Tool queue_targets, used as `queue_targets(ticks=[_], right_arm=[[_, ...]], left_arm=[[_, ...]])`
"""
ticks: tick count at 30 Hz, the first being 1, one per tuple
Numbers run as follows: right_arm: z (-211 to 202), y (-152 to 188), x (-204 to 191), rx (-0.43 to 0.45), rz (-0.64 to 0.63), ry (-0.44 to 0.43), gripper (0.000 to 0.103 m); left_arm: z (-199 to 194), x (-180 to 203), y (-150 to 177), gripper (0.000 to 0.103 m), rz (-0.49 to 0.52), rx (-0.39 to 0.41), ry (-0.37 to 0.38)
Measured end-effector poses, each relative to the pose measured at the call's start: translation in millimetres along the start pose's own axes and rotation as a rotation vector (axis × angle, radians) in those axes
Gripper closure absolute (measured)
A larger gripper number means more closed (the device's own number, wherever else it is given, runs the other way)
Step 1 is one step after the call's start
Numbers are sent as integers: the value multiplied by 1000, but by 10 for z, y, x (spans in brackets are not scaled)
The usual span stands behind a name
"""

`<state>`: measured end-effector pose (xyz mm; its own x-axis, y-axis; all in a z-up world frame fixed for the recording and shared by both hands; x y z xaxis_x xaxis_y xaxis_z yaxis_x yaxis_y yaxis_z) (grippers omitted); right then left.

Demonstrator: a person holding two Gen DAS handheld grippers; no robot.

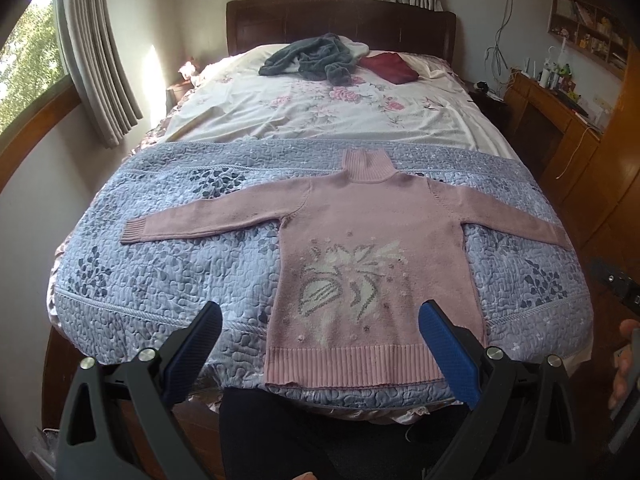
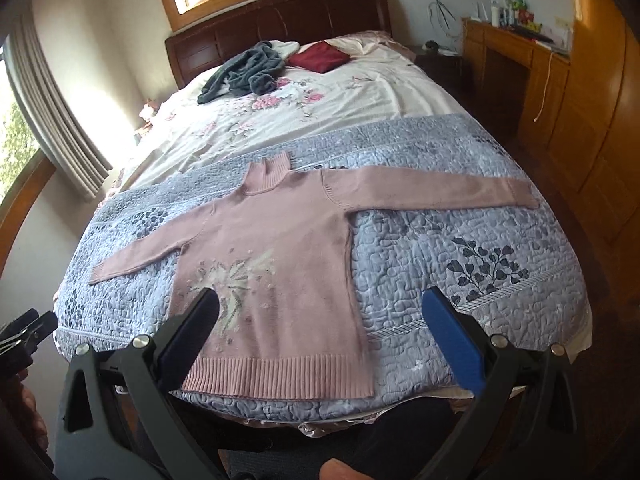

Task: Fold small clothes
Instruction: 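Reach the right gripper to the sleeve cuff and grasp it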

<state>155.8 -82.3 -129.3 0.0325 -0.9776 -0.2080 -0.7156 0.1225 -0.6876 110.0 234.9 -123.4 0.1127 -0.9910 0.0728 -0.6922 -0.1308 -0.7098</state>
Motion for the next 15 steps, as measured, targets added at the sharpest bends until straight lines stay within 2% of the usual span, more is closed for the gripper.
queue_targets(ticks=[1,3,5,6,9,12,15], right_arm=[[130,-20,163,-20,41,9,3],[383,-5,524,-63,130,24,10],[675,36,922,-128,255,30,43],[804,68,1135,-153,333,26,46],[1112,45,1782,-133,528,15,45],[1385,-60,2337,-67,709,-79,46],[1668,-118,3027,12,948,-116,46]], left_arm=[[84,33,-4,4,-32,6,54],[243,50,-29,4,-117,27,147],[418,58,-56,4,-162,31,165],[523,80,-61,4,-148,18,155],[790,118,-63,4,-123,-5,137],[1101,112,9,4,-168,-80,159],[1361,48,116,4,-219,-149,141]])
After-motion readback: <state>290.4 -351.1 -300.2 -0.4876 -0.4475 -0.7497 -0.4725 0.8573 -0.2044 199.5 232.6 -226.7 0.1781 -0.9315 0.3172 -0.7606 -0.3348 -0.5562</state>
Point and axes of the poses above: each gripper's, at about its wrist camera, not at the fingertips, and z roughly the way its jaws point, x to its right, y to its underside, the point moved 8 cm from there along z, roughly the way its jaws point, and after that the axes turned 7 degrees about x, right-handed, at the moved point
